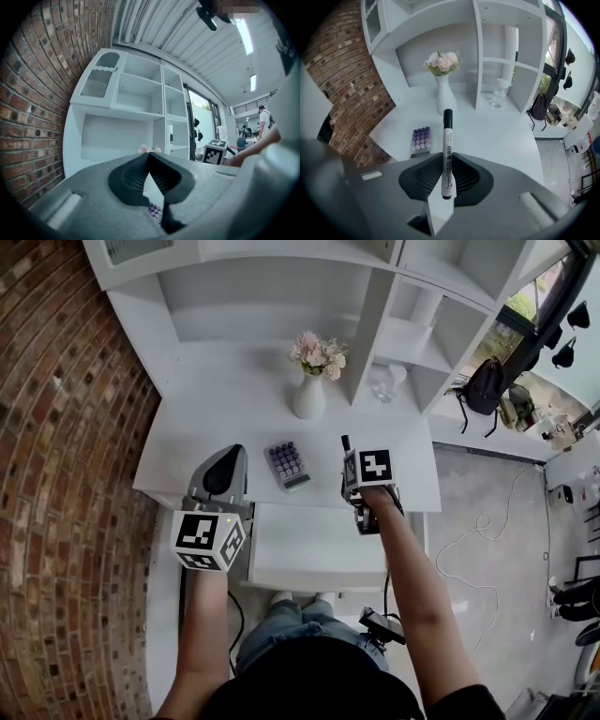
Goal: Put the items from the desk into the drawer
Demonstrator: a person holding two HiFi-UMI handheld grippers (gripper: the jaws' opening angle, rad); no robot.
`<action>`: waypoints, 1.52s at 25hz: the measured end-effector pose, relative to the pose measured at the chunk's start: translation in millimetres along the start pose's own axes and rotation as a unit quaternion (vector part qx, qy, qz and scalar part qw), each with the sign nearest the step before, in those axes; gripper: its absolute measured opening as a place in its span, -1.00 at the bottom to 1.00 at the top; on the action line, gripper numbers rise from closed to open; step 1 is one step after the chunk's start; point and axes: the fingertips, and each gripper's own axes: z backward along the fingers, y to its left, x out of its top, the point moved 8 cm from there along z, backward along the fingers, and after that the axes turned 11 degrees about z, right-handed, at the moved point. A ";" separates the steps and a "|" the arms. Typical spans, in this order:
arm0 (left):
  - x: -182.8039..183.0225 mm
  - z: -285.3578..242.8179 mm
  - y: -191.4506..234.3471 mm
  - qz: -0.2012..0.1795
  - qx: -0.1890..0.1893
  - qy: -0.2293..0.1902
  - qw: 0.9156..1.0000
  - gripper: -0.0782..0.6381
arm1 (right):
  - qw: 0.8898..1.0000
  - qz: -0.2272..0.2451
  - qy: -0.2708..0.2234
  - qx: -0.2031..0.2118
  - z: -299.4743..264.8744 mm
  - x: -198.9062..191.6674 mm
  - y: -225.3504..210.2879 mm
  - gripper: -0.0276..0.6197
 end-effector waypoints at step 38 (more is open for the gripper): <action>2.4 -2.0 -31.4 -0.009 -0.023 -0.025 0.999 -0.79 | 0.927 0.042 -0.371 -0.042 140.3 -91.4 15.1 -0.67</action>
